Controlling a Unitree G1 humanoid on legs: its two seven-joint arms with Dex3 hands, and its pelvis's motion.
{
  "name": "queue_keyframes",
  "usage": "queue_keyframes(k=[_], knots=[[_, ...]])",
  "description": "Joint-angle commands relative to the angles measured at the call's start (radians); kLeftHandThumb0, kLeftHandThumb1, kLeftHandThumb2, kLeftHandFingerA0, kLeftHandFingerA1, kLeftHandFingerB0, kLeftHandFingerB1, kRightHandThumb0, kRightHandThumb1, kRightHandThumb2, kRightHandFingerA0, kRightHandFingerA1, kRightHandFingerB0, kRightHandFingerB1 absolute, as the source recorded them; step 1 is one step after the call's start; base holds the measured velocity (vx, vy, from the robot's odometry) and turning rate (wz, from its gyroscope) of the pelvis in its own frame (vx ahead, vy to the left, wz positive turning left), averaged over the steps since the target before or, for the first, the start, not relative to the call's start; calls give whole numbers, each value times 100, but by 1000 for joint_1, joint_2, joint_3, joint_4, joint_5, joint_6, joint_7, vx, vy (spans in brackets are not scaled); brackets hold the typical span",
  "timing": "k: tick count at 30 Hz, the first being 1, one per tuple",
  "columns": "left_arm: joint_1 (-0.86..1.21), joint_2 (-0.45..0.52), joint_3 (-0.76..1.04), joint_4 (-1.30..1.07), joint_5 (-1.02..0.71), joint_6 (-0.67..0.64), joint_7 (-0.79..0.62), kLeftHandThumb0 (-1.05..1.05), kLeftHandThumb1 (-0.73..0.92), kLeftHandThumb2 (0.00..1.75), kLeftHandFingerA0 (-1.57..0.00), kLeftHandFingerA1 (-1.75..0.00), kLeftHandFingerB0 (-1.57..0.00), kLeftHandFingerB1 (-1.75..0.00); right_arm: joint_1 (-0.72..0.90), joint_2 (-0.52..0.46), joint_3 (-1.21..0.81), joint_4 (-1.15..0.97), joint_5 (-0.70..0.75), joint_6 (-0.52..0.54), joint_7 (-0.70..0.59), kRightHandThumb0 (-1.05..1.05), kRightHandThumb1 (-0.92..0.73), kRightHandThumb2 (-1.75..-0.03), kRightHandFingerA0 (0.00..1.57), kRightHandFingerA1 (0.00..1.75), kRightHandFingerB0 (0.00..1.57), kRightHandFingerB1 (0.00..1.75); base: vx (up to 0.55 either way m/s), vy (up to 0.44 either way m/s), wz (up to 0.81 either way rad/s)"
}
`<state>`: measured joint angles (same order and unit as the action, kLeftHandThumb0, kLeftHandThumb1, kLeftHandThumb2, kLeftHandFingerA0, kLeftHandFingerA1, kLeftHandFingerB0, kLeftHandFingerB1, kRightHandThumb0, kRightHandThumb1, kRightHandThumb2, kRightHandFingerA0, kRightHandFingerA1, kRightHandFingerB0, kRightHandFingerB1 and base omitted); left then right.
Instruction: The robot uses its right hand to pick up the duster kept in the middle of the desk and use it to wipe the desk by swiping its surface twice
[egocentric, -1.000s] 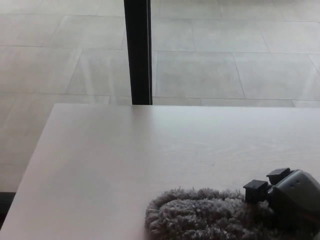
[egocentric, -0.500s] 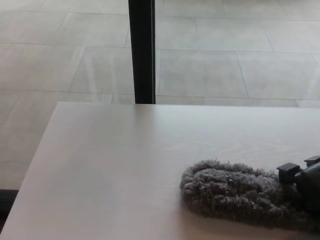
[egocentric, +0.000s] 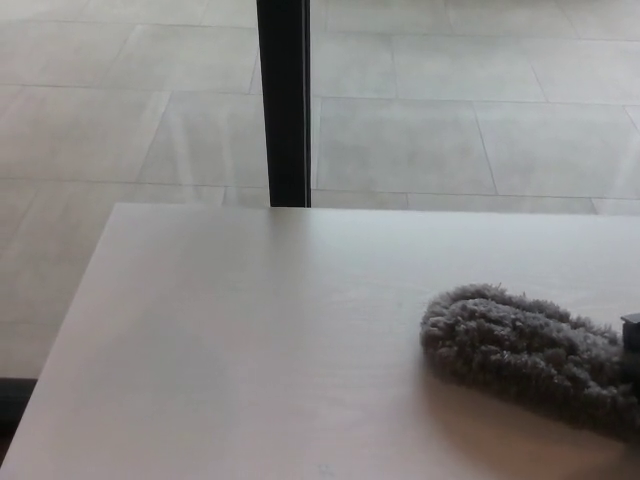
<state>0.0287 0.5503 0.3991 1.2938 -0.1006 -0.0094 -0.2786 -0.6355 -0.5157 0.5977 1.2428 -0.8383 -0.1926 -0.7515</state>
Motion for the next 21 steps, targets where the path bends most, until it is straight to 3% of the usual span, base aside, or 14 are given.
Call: queue_keyframes(k=[1, 2, 3, 4, 7, 11, 12, 13, 16, 17, 18, 19, 20, 21], knots=[[37, 5, -8, 1, -2, -60, -26, -52, 80, 64, -43, -58, -45, -46, 30, -5, -264, 129, 280, 446, 431, -39, -64, -62, 73, 162, 65, 106, 0, 0, 0], [38, 4, -5, -2, -7, -57, -27, -51, 80, 64, -43, -59, -45, -46, 32, -8, -275, 127, 281, 445, 423, -38, -65, -63, 71, 157, 65, 91, 0, 0, 0], [42, 4, -6, -5, -6, -58, -29, -52, 79, 63, -43, -61, -46, -47, 33, -11, -287, 126, 285, 447, 420, -39, -70, -64, 72, 159, 64, 97, 0, 0, 0], [45, 4, -6, -6, -6, -61, -30, -52, 78, 63, -41, -60, -46, -47, 33, -17, -310, 123, 300, 446, 427, -38, -69, -64, 71, 155, 64, 82, 0, 0, 0], [46, 2, -5, 0, -6, -59, -25, -52, 79, 63, -42, -58, -45, -45, 48, -31, -364, 104, 322, 429, 387, -37, -59, -61, 74, 147, 75, 61, 0, 0, 0], [51, 6, -13, -5, 2, -65, -26, -53, 79, 64, -44, -59, -46, -46, 38, -44, -397, 107, 316, 470, 418, -35, -61, -61, 70, 153, 67, 63, 0, 0, 0], [51, 7, -8, -8, -5, -58, -29, -52, 80, 64, -44, -62, -45, -47, 48, -50, -421, 100, 331, 449, 402, -44, -47, -72, 83, 137, 68, 74, 0, 0, 0], [51, 7, -7, -7, -5, -58, -29, -52, 80, 64, -43, -61, -45, -47, 47, -57, -428, 100, 329, 451, 412, -33, -63, -62, 68, 151, 69, 79, 0, 0, 0], [47, 8, -1, -3, -9, -49, -20, -52, 79, 64, -45, -58, -47, -46, 46, -70, -452, 96, 330, 447, 443, -36, -65, -60, 65, 125, 65, 66, 0, 0, 0], [46, 6, 4, -4, -15, -44, -21, -52, 78, 63, -45, -59, -47, -47, 42, -69, -451, 90, 319, 459, 437, -36, -64, -60, 69, 126, 66, 64, 0, 0, 0], [48, 6, 3, -2, -15, -46, -28, -52, 78, 63, -44, -56, -45, -45, 30, -61, -457, 89, 317, 486, 433, -37, -62, -61, 68, 141, 64, 70, 0, 0, 0], [49, 5, 0, -1, -12, -49, -31, -52, 79, 63, -44, -55, -44, -44, 24, -57, -467, 89, 320, 496, 436, -36, -61, -61, 72, 138, 66, 67, 0, 0, 0], [51, 3, 2, -1, -13, -50, -33, -51, 78, 63, -43, -56, -43, -44, 19, -53, -480, 88, 327, 495, 445, -39, -61, -60, 72, 120, 70, 60, 0, 0, 0], [53, 1, 7, -2, -20, -49, -36, -51, 78, 63, -43, -56, -43, -44, 17, -51, -487, 85, 328, 494, 453, -39, -61, -60, 72, 120, 70, 60, 0, 0, 0]])
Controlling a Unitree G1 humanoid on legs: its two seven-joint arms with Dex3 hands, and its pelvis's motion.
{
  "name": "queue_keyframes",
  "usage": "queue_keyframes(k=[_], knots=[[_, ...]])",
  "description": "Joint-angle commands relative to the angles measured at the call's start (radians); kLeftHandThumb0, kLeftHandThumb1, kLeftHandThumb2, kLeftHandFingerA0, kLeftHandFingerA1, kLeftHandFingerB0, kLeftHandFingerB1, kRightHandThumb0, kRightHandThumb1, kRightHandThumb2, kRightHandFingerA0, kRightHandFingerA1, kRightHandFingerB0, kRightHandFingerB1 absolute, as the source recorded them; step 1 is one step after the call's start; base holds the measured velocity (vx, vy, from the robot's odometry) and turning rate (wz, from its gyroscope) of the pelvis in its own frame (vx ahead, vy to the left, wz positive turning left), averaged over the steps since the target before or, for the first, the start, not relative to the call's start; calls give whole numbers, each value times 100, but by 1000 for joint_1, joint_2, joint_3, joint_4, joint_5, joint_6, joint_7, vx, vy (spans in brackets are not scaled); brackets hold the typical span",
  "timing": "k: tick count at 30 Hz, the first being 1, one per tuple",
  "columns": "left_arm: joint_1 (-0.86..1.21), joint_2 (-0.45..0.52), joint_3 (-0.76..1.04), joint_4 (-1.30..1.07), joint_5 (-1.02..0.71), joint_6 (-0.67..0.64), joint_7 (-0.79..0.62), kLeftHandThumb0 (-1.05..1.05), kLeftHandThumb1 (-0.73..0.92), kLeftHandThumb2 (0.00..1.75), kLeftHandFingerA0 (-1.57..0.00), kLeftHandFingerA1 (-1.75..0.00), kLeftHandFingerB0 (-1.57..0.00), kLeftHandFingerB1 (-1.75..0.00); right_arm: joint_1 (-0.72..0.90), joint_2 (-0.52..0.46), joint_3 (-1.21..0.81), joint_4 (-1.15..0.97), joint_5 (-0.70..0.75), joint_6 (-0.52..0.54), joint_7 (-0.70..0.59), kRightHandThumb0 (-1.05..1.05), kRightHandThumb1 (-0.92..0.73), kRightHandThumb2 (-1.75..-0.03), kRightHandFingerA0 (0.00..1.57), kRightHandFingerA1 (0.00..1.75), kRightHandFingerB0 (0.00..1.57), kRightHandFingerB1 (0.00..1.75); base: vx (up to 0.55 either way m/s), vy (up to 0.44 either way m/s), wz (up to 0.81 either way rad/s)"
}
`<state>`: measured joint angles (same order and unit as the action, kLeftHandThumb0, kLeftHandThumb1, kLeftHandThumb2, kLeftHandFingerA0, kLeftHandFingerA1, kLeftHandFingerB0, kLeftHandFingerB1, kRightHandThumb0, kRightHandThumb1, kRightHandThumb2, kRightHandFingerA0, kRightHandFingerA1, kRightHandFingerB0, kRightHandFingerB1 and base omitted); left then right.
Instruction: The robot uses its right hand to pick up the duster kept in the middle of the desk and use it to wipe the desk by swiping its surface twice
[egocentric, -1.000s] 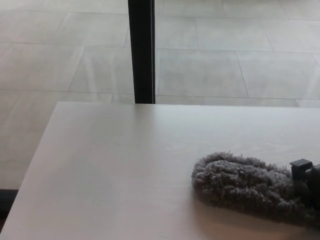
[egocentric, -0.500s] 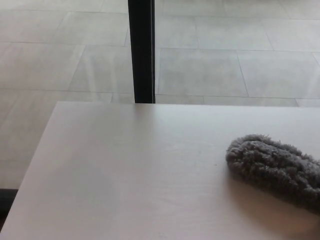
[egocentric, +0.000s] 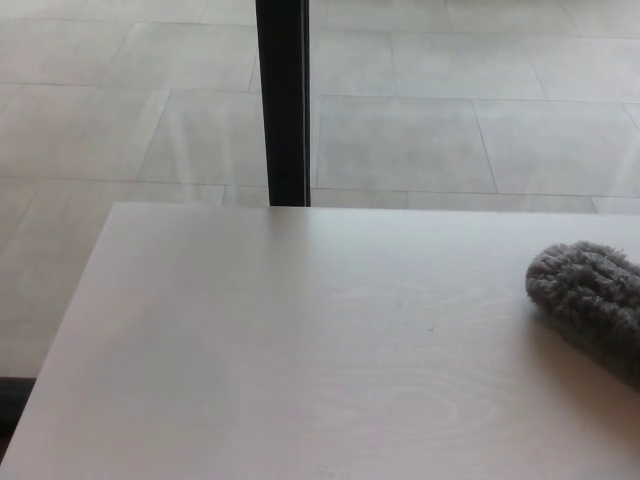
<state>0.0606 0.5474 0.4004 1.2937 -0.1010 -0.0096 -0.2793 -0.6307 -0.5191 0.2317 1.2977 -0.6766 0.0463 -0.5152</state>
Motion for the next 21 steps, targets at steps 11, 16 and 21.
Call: queue_keyframes(k=[11, 16, 21], knots=[[10, -2, 5, -13, -17, -34, -13, -51, 75, 62, -45, -58, -48, -46, -70, 131, -57, -25, 109, 281, 243, -50, -53, -57, 87, 118, 88, 54, 0, 0, 0], [0, -5, 26, -1, -31, -40, -23, -50, 72, 61, -41, -62, -52, -51, -76, 294, -93, -78, 171, 273, 159, -34, -59, -64, 85, 154, 82, 79, 0, 0, 0], [-7, -4, 27, -2, -33, -35, -28, -48, 74, 61, -37, -59, -49, -48, -90, 404, -115, -89, 188, 295, 113, -37, -66, -66, 74, 143, 75, 84, 0, 0, 0]])
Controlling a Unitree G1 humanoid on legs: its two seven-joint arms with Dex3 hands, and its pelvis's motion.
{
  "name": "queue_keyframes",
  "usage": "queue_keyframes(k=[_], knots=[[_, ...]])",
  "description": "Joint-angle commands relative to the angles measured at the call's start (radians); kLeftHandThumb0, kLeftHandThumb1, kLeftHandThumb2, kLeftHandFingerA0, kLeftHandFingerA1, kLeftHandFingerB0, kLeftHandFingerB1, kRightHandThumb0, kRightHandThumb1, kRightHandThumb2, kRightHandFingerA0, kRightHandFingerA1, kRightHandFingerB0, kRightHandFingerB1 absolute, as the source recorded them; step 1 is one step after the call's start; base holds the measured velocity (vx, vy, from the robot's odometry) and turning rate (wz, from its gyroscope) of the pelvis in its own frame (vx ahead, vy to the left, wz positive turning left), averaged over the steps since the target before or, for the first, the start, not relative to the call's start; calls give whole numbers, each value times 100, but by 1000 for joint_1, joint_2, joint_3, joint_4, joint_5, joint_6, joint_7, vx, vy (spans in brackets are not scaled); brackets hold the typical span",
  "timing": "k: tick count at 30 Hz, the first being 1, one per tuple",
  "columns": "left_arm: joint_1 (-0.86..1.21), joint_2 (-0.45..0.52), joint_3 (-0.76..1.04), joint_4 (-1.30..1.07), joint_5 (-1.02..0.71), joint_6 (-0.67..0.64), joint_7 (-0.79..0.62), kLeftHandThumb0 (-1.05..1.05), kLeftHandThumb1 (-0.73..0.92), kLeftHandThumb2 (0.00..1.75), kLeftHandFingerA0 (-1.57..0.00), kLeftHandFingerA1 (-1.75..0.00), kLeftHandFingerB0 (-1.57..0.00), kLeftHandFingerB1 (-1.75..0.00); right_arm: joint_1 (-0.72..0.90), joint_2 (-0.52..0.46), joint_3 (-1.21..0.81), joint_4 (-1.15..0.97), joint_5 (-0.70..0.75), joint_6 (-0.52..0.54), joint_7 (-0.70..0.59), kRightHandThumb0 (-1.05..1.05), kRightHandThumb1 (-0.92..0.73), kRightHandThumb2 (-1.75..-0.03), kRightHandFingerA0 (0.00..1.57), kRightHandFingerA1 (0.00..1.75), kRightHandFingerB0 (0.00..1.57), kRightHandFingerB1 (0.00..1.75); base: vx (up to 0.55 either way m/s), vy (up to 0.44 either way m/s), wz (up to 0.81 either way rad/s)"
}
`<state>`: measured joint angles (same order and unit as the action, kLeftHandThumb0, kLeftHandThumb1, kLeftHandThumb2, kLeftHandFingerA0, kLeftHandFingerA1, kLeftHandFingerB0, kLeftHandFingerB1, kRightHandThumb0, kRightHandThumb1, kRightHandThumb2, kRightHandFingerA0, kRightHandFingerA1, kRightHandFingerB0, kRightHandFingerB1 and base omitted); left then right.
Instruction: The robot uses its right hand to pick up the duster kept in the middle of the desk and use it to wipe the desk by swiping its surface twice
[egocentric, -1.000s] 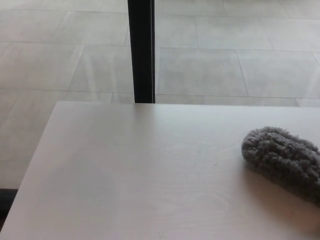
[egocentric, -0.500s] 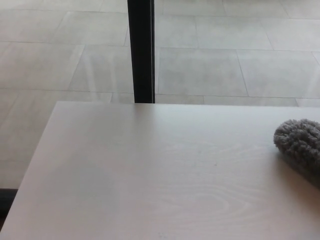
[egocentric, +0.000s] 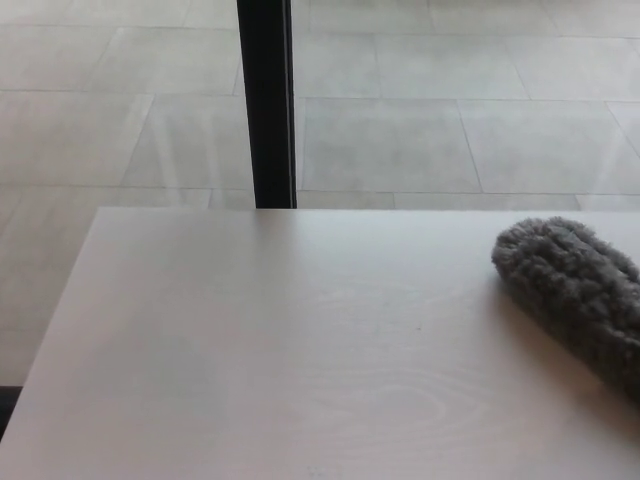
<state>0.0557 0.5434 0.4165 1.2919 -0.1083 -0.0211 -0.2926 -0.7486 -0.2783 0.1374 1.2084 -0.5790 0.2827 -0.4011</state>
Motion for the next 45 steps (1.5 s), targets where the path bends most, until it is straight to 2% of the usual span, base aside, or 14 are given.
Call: queue_keyframes(k=[1, 9, 10, 11, 12, 15, 22, 25, 31, 33, 35, 37, 38, 45], knots=[[-2, 0, 11, -3, -28, -22, -19, -47, 74, 61, -36, -62, -49, -51, 27, 173, -19, 1, 85, 65, -3, -41, -71, -64, 77, 152, 75, 100, 0, 0, 0], [-4, 1, 8, -8, -30, -24, -14, -49, 71, 61, -39, -62, -52, -54, 107, 295, 4, -49, 62, 0, -68, -36, -73, -68, 75, 161, 39, 48, 0, 0, 0], [-4, 3, 11, -14, -35, -20, -16, -49, 71, 60, -41, -65, -51, -54, 114, 297, 14, -51, 56, -8, -64, -36, -76, -67, 74, 161, 40, 53, 0, 0, 0], [-3, 4, 11, -16, -37, -19, -23, -49, 72, 61, -37, -63, -48, -56, 142, 300, 40, -69, 39, -35, -73, -32, -74, -70, 80, 174, 68, 150, 0, 0, 0], [-3, 7, 10, -16, -37, -17, -31, -49, 73, 60, -40, -63, -49, -56, 157, 303, 59, -78, 27, -38, -79, -33, -74, -72, 82, 175, 70, 155, 0, 0, 0], [-2, 9, 3, -23, -31, -23, -25, -50, 73, 61, -42, -66, -52, -56, 213, 279, 133, -110, -14, -107, -83, -30, -74, -73, 84, 166, 82, 107, 0, 0, 0], [-15, 23, -1, -16, -25, -31, -22, -52, 75, 62, -44, -65, -53, -56, 327, 210, 306, -201, -105, -206, -101, -33, -67, -73, 89, 162, 84, 68, 0, 0, 0], [-12, 36, -13, -23, -15, -38, -31, -52, 75, 61, -44, -62, -50, -51, 380, 176, 371, -260, -127, -259, -95, -30, -68, -78, 89, 166, 77, 123, 0, 0, 0], [-34, 48, -4, -12, -24, -12, -32, -48, 75, 61, -36, -58, -46, -49, 447, 124, 476, -369, -175, -351, -164, -31, -68, -79, 87, 173, 73, 145, 0, 0, 0], [-38, 46, -12, -11, -16, -23, -33, -50, 57, 99, -30, -62, -42, -62, 456, 108, 518, -387, -201, -381, -198, -30, -68, -76, 87, 175, 79, 123, 0, 0, 0], [-40, 46, -12, -9, -17, -22, -35, -48, 76, 61, -36, -59, -45, -48, 461, 97, 535, -398, -203, -389, -204, -37, -54, -101, 116, 132, 82, 92, 0, 0, 0], [-43, 46, -13, -7, -17, -22, -32, -49, 75, 61, -36, -59, -47, -50, 460, 76, 578, -407, -233, -410, -226, -39, -49, -95, 119, 134, 81, 86, 0, 0, 0], [-47, 47, 11, -5, -44, -4, -50, -48, 72, 61, -36, -62, -50, -54, 463, 55, 613, -434, -258, -415, -218, -41, -64, -59, 90, 173, 86, 78, 0, 0, 0], [-41, 59, -23, -8, -6, -39, -44, -50, 77, 62, -39, -60, -45, -49, 448, -43, 706, -482, -289, -502, -211, -42, -63, -65, 89, 166, 83, 73, 0, 0, 0]])
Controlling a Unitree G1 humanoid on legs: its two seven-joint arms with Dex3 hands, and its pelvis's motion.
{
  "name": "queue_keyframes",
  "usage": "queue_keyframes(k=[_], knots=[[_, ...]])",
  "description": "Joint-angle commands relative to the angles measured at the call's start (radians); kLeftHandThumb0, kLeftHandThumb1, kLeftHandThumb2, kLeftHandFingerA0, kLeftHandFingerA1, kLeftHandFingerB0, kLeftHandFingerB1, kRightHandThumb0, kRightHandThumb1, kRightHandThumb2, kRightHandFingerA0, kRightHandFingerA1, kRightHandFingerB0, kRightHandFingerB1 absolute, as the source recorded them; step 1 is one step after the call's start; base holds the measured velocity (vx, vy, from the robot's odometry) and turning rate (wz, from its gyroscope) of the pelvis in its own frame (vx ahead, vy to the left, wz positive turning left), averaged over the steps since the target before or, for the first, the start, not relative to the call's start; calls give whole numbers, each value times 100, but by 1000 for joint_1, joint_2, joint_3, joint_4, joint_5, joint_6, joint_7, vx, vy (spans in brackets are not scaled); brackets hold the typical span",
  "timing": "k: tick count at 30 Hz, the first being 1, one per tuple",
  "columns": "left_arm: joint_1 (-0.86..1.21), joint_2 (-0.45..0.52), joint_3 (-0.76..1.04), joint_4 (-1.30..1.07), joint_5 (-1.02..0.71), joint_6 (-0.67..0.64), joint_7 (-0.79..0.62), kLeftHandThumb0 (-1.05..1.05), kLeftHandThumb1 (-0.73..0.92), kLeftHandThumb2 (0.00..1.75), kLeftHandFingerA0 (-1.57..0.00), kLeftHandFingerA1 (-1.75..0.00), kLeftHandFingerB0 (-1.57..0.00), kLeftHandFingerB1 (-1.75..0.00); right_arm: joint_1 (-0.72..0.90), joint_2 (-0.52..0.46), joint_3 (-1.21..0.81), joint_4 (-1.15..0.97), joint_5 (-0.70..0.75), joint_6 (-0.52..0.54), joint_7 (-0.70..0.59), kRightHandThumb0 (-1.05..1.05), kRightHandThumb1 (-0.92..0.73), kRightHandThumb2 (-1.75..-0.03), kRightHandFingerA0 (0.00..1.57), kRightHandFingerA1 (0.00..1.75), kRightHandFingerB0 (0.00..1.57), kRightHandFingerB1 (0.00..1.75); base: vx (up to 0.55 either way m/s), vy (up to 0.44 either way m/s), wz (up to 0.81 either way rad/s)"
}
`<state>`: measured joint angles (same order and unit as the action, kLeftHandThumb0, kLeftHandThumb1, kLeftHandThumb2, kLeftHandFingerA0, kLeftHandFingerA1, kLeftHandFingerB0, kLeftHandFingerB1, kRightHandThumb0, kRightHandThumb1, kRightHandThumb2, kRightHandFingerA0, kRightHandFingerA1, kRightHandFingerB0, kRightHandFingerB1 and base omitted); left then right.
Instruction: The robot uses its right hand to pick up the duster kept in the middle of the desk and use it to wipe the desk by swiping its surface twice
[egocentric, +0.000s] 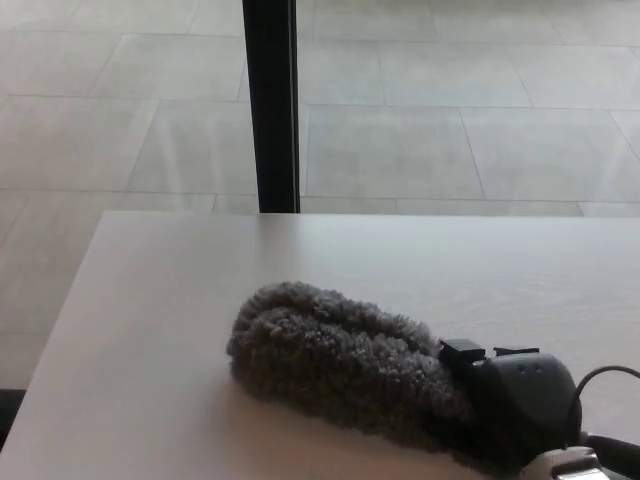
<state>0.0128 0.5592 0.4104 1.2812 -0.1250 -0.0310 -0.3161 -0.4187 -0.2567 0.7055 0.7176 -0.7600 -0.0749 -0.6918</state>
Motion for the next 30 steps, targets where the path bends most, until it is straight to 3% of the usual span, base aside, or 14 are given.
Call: queue_keyframes(k=[1, 2, 6, 7, 8, 9, 19, 20, 23, 24, 25, 26, 28, 30], knots=[[3, 44, -19, -4, 9, -26, -23, -50, 79, 62, -40, -61, -46, -50, 116, -88, 153, 3, -121, -155, 62, -41, -72, -67, 88, 169, 75, 101, 0, 0, 0], [0, 43, -11, -2, -1, -17, -25, -49, 78, 63, -40, -61, -45, -50, 109, -110, 167, 11, -146, -173, 14, -33, -69, -79, 86, 173, 72, 127, 0, 0, 0], [-3, 45, -6, -1, -9, -15, -31, -49, 79, 62, -38, -63, -45, -51, 75, -157, 195, 63, -169, -234, -82, -33, -68, -81, 87, 173, 76, 117, 0, 0, 0], [0, 45, -4, -1, -10, -17, -37, -50, 79, 63, -37, -63, -44, -51, 56, -184, 205, 83, -188, -251, -115, -41, -49, -97, 121, 135, 79, 95, 0, 0, 0], [0, 45, -7, 0, -6, -17, -31, -50, 80, 63, -39, -63, -44, -51, 47, -192, 212, 93, -199, -254, -133, -39, -49, -98, 121, 134, 80, 95, 0, 0, 0], [1, 45, -6, 2, -8, -19, -35, -49, 81, 62, -39, -64, -45, -52, 28, -207, 223, 114, -212, -269, -157, -33, -63, -73, 91, 173, 78, 108, 0, 0, 0], [-2, 35, -5, 2, -9, -12, -5, -49, 77, 62, -39, -63, -50, -54, -84, -213, 296, 258, -262, -345, -296, -29, -60, -83, 95, 175, 78, 115, 0, 0, 0], [-3, 34, -12, 0, -1, -12, 10, -50, 77, 62, -42, -63, -51, -53, -94, -210, 306, 267, -271, -341, -298, -28, -53, -89, 114, 165, 82, 121, 0, 0, 0], [2, 35, -29, -2, 15, -25, 9, -50, 80, 64, -43, -63, -48, -50, -136, -190, 344, 294, -304, -313, -321, -29, -61, -78, 90, 175, 76, 123, 0, 0, 0], [2, 35, -27, -2, 9, -26, -1, -48, 81, 64, -39, -62, -42, -49, -148, -186, 351, 301, -303, -321, -312, -34, -54, -99, 108, 128, 78, 99, 0, 0, 0], [2, 37, -23, -1, 2, -26, -17, -48, 81, 64, -39, -62, -42, -49, -165, -178, 360, 312, -302, -334, -298, -34, -54, -99, 108, 128, 78, 99, 0, 0, 0], [1, 37, -24, -1, 2, -26, -17, -48, 81, 64, -39, -62, -42, -49, -176, -171, 364, 315, -300, -331, -287, -28, -64, -76, 88, 171, 77, 115, 0, 0, 0], [-5, 33, -18, 6, -4, -18, -8, -48, 80, 62, -39, -60, -46, -49, -202, -148, 367, 347, -287, -349, -285, -30, -54, -82, 106, 158, 86, 116, 0, 0, 0], [-7, 28, -22, 5, -1, -18, 1, -48, 79, 63, -41, -63, -45, -50, -218, -130, 363, 374, -276, -322, -263, -27, -61, -82, 88, 172, 81, 125, 0, 0, 0]])
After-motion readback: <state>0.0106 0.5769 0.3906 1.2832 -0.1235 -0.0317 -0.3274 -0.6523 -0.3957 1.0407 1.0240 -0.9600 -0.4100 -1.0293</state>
